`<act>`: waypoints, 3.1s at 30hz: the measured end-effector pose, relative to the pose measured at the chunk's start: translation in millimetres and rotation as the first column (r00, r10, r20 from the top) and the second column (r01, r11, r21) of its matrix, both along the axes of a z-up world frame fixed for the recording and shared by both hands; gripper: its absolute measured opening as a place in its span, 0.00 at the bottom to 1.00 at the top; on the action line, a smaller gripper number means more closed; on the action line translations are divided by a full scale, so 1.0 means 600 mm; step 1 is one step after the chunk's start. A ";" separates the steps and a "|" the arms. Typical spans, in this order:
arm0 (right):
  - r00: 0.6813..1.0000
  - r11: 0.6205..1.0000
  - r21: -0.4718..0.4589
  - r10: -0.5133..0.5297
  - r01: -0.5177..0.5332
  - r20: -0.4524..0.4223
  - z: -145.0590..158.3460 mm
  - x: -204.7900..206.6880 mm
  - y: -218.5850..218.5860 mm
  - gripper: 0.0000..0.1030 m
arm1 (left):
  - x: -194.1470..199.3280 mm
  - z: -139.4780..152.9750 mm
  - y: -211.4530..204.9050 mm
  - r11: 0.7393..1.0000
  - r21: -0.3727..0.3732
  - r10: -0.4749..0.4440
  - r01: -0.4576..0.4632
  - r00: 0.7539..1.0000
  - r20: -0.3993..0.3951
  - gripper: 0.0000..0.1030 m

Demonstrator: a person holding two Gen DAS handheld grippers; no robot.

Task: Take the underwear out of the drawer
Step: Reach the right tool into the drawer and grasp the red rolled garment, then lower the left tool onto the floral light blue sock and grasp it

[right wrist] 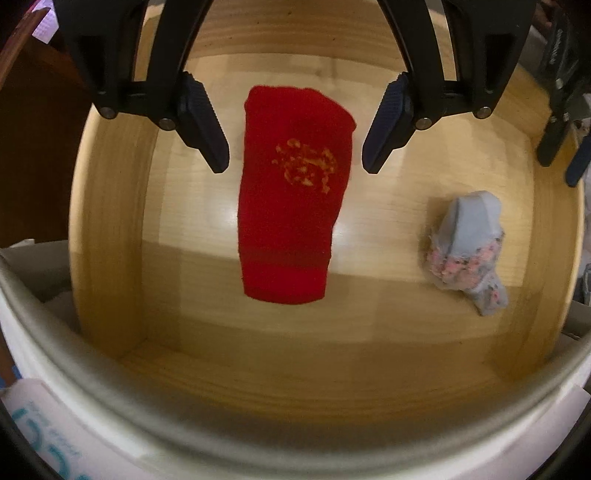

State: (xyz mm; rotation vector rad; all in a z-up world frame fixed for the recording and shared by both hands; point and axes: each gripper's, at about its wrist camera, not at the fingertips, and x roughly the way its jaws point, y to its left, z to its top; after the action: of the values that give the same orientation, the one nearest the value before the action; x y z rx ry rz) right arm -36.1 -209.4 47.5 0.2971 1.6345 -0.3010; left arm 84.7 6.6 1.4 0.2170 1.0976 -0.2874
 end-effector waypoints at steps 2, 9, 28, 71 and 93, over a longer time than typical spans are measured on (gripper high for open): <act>1.000 1.000 0.002 0.003 -0.003 -0.016 -0.012 0.001 -0.001 0.70 | 0.000 0.000 0.000 1.000 0.000 0.000 0.000 1.000 0.000 0.56; 0.999 0.999 0.038 0.005 -0.003 -0.054 -0.042 0.000 -0.009 0.54 | 0.000 -0.001 -0.001 1.000 0.001 0.000 0.000 1.000 0.000 0.56; 0.990 0.997 0.057 -0.041 0.049 -0.136 -0.055 -0.107 -0.058 0.43 | -0.002 -0.004 -0.008 0.999 0.038 0.008 -0.008 1.000 -0.007 0.56; 0.990 0.993 0.112 -0.009 0.025 -0.138 -0.094 -0.138 -0.068 0.44 | 0.121 -0.043 -0.169 0.995 0.058 -0.071 0.086 0.973 -0.220 0.59; 0.989 0.994 0.109 -0.005 0.021 -0.145 -0.096 -0.127 -0.063 0.45 | 0.150 -0.086 -0.174 0.991 0.101 -0.045 0.083 0.942 -0.332 0.39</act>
State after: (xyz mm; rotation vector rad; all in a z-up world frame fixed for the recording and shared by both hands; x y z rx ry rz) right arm -112.3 -247.3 -9.9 0.3772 1.7958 -0.2476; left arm 174.9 -97.9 -50.2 0.3144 1.4430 -0.3277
